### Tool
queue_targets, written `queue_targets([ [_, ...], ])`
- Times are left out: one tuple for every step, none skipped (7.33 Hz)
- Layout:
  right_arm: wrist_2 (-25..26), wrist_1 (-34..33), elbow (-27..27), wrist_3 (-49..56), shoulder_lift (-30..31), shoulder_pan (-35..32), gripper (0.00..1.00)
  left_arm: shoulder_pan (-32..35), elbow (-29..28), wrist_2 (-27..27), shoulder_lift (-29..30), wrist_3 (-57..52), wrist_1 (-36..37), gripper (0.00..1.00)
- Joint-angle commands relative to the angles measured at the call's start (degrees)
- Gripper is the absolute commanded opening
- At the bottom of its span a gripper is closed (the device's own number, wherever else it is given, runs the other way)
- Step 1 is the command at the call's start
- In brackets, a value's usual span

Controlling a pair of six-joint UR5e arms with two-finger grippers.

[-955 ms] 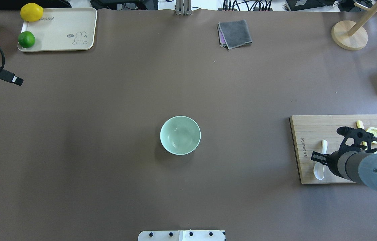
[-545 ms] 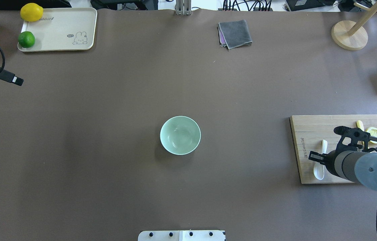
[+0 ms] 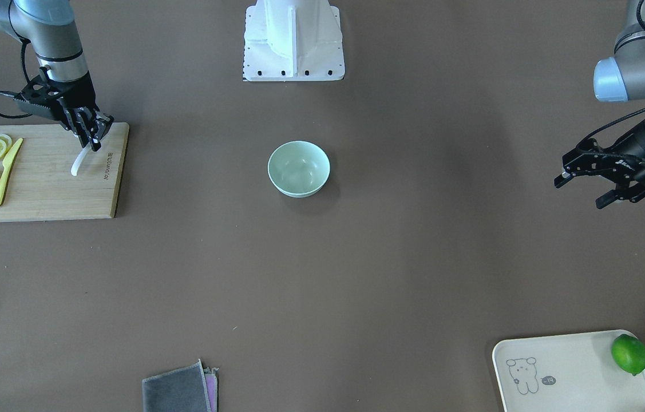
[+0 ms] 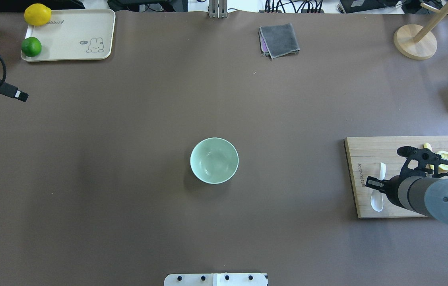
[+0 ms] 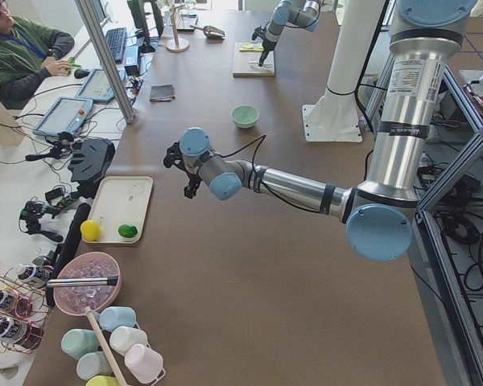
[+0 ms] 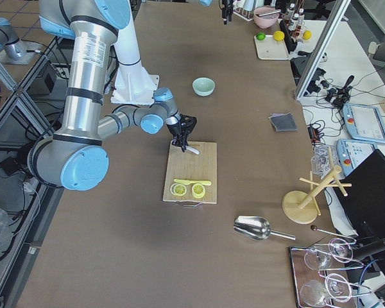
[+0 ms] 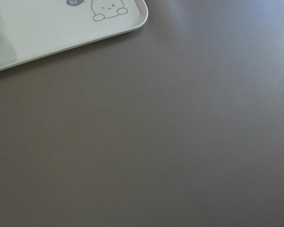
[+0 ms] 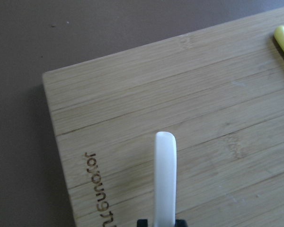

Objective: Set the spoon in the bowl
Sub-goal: 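Lift the white spoon and carry it with the right gripper over the bowl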

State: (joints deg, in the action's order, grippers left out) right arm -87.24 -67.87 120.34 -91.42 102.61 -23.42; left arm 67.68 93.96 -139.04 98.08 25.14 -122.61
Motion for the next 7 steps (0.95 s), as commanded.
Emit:
queue_targets([
  [-0.2, -11.8, 2.9, -4.4, -9.0, -0.5, 0.00, 0.0, 0.0, 0.0, 0.0, 0.0, 0.0, 0.99],
  [-0.2, -23.8, 2.4, -9.6, -19.5, -0.3, 0.00, 0.0, 0.0, 0.0, 0.0, 0.0, 0.0, 0.99],
  [-0.2, -34.9, 1.7, -13.5, -29.6, 0.1, 0.00, 0.0, 0.0, 0.0, 0.0, 0.0, 0.0, 0.99],
  [-0.2, -39.6, -1.1, -17.4, -37.2, 0.5, 0.00, 0.0, 0.0, -0.1, 0.0, 0.1, 0.0, 0.99],
  [-0.2, -40.7, -5.9, -19.8, -43.3, 0.7, 0.00, 0.0, 0.0, -0.1, -0.1, 0.2, 0.0, 0.99],
  [-0.2, -41.7, -11.6, -22.5, -49.1, 0.7, 0.00, -0.1, 0.0, -0.1, -0.1, 0.2, -0.1, 0.99],
  [-0.1, -43.2, -17.2, -25.7, -54.7, 1.0, 0.00, -0.1, 0.1, -0.1, -0.3, 0.3, -0.1, 0.99],
])
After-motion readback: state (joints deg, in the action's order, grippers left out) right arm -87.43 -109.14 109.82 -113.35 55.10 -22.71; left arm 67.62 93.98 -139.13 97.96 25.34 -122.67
